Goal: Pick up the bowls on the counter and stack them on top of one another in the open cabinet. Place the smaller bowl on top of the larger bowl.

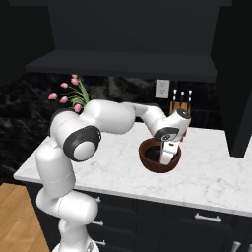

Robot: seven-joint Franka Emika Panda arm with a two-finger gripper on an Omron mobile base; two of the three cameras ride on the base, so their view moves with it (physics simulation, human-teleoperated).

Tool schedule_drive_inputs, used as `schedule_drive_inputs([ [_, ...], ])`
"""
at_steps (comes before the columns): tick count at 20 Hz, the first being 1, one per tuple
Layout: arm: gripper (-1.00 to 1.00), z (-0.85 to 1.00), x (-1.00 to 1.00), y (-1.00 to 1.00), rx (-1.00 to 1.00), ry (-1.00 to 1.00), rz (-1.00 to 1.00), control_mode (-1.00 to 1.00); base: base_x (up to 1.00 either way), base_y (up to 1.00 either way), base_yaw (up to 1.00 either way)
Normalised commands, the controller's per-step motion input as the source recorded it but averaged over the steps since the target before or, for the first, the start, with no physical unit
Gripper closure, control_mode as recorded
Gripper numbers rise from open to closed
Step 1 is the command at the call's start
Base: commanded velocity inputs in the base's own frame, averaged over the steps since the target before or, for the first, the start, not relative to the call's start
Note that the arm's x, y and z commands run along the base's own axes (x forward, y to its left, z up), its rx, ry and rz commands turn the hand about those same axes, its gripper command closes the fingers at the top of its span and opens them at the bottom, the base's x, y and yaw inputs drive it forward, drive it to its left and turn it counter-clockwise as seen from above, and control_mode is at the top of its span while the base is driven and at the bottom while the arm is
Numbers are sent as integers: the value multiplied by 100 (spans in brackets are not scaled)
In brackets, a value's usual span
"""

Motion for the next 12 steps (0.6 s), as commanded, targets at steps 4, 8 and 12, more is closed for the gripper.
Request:
schedule_drive_inputs([
  [4,-100,0,0,-6,0,0,12,-100,0,0,0],
  [8,-100,2,-24,-17,0,0,10,-100,0,0,0],
  [12,-100,0,-31,-12,0,0,9,-100,0,0,0],
])
